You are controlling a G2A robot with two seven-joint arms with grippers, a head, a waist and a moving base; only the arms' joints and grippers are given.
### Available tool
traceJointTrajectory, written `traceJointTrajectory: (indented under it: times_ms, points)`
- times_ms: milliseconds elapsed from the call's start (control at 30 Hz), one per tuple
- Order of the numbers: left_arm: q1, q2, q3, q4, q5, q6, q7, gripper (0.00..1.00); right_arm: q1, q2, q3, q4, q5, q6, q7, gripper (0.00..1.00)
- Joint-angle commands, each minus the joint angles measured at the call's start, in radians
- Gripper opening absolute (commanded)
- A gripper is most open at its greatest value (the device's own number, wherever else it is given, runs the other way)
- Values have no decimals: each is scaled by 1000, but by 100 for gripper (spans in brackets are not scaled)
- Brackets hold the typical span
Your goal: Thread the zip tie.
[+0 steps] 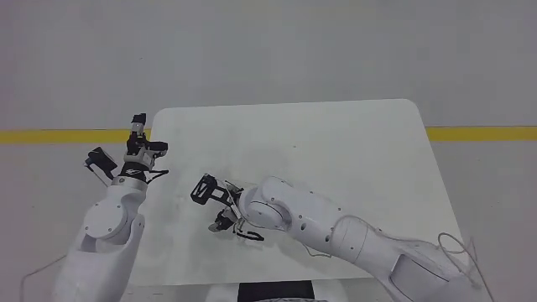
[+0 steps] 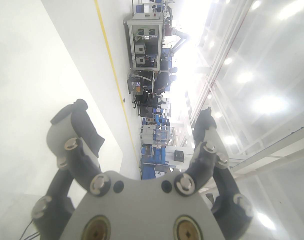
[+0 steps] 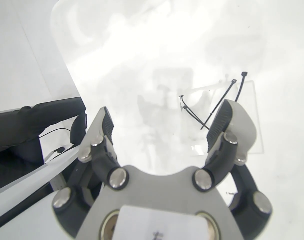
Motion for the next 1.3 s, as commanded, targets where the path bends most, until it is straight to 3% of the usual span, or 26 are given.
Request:
traceJointTrajectory:
  times_ms: [0,167,433,833,967,1000,1067,1133,1200,1267]
  points:
    - [0,0,0,0,0,0,0,100,0,1,1,-1,1,0,2,100]
    - [0,0,0,0,0,0,0,100,-2,1,0,2,-3,4,0,100]
    - [0,0,0,0,0,0,0,100,-28,-4,17,-20,-45,80,22,100]
    - [0,0,0,0,0,0,0,100,-34,-4,23,-29,-49,80,19,100]
    - [0,0,0,0,0,0,0,100,-44,-3,30,-42,-89,130,29,100]
    - [0,0,0,0,0,0,0,100,-48,-2,32,-50,-99,141,35,92]
    - [0,0,0,0,0,0,0,100,-54,-2,38,-60,-111,150,42,46]
    - [0,0,0,0,0,0,0,100,-60,0,45,-71,-129,159,44,37]
    - [0,0,0,0,0,0,0,100,-67,1,50,-81,-143,163,45,22]
    - [0,0,0,0,0,0,0,100,-75,3,57,-89,-156,165,51,22]
